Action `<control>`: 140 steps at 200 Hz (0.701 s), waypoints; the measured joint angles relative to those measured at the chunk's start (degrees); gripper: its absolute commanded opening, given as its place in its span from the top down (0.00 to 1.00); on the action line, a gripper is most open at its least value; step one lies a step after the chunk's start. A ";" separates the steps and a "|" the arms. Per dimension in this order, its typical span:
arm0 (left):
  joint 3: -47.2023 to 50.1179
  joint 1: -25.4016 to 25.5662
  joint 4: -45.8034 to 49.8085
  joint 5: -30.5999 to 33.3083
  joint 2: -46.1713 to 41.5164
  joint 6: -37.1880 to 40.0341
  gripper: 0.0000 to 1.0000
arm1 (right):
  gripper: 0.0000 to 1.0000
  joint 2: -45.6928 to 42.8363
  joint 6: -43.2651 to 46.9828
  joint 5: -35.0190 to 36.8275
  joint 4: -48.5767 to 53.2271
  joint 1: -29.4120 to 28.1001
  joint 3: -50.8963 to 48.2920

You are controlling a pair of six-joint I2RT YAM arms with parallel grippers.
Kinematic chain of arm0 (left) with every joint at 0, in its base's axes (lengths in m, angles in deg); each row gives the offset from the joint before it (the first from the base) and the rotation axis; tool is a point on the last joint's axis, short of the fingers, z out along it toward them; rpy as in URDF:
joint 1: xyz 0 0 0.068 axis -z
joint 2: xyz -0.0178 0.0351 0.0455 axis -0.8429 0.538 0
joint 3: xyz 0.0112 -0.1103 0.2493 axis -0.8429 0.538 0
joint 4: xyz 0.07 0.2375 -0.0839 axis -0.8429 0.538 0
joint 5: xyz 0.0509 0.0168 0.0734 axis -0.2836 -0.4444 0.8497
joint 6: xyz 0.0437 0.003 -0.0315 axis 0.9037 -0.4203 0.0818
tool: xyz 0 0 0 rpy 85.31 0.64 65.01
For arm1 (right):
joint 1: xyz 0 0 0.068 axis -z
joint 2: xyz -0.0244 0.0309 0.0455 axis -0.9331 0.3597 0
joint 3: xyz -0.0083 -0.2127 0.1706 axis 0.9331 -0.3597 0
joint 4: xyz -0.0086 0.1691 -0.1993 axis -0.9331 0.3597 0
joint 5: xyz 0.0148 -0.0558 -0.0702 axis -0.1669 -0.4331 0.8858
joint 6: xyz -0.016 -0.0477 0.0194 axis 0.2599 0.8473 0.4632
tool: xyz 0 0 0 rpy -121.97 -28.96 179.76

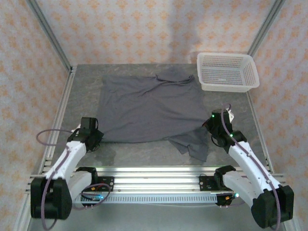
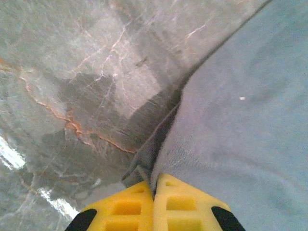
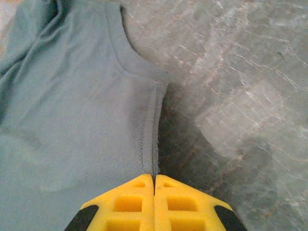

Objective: Fold the inside-out t-shirt
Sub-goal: Fold the T-shirt at the center of the table.

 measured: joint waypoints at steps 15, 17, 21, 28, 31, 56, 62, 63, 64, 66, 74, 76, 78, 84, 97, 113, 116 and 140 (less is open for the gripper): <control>0.61 0.00 1.92 -0.09 -5.35 0.15 1.00 | 1.00 -1.51 -0.20 0.33 1.46 0.02 -1.66; 0.76 0.02 2.14 -0.24 -6.05 0.28 1.00 | 1.00 -1.73 -0.22 0.33 1.68 0.02 -1.90; 1.03 0.00 2.51 -0.46 -7.08 0.31 1.00 | 1.00 -2.16 -0.24 0.37 2.23 0.02 -2.34; 1.55 0.00 3.34 -0.90 -8.81 0.76 1.00 | 1.00 -2.86 -0.39 0.50 3.10 0.02 -2.89; 1.75 0.00 3.67 -0.98 -9.38 0.92 1.00 | 1.00 -3.23 -0.42 0.52 3.54 0.02 -3.10; 1.62 0.00 7.45 -1.75 -13.38 1.92 1.00 | 1.00 -5.99 -0.44 0.57 6.16 0.02 -3.50; 0.96 0.00 8.72 -1.57 -14.10 2.27 1.00 | 1.00 -6.43 -0.42 0.52 6.40 0.02 -3.50; 0.85 0.00 8.87 -1.55 -14.19 2.32 1.00 | 1.00 -6.47 -0.42 0.52 6.43 0.02 -3.50; 0.63 0.02 9.14 -1.44 -14.34 2.40 1.00 | 1.00 -6.54 -0.42 0.52 6.45 0.02 -3.50; 0.39 0.00 9.49 -1.36 -14.43 2.45 1.00 | 1.00 -6.60 -0.42 0.52 6.47 0.02 -3.50; -1.25 0.02 10.73 -0.61 -14.99 2.80 1.00 | 1.00 -6.73 -0.39 0.48 6.49 0.02 -3.50; -1.55 0.00 10.91 -0.52 -15.06 2.86 1.00 | 1.00 -6.71 -0.39 0.48 6.47 0.02 -3.50; -1.99 0.00 11.10 -0.35 -15.13 2.86 1.00 | 1.00 -6.69 -0.39 0.46 6.47 0.02 -3.50; -3.28 0.00 11.54 0.09 -15.17 2.93 1.00 | 1.00 -6.40 -0.39 0.42 6.49 0.02 -3.50; -5.57 0.00 11.74 0.92 -15.08 3.21 1.00 | 1.00 -5.57 -0.42 0.24 6.49 0.02 -3.50; -6.84 0.02 11.85 1.29 -14.69 3.28 1.00 | 1.00 -4.98 -0.42 -0.09 6.99 0.02 -3.56; -6.91 0.00 11.91 1.29 -14.62 3.28 1.00 | 1.00 -5.09 -0.42 -0.17 7.15 0.02 -3.65; -6.91 0.00 12.15 0.94 -14.62 3.28 1.00 | 1.00 -8.17 -0.61 -0.17 8.66 0.02 -4.81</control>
